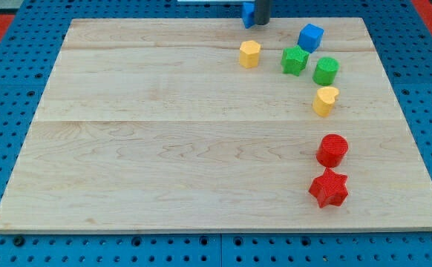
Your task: Move the blue cube above to the yellow hexagon
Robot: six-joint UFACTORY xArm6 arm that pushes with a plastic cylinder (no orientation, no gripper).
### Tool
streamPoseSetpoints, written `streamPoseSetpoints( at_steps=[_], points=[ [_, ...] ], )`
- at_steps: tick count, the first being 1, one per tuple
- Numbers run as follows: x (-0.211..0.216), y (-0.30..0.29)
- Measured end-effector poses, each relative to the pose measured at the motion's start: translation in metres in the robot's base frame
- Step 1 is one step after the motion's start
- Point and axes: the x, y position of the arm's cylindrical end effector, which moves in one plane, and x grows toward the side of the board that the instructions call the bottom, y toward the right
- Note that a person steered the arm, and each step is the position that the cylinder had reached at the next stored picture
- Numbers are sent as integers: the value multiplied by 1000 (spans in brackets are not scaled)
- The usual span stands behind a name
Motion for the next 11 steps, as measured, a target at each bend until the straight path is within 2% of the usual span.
streamPoseSetpoints(
  at_steps=[2,6,7,8,9,10,11],
  points=[
    [1,-41],
    [12,176],
    [65,175],
    [67,107],
    [30,58],
    [13,29],
    [2,28]
  ],
)
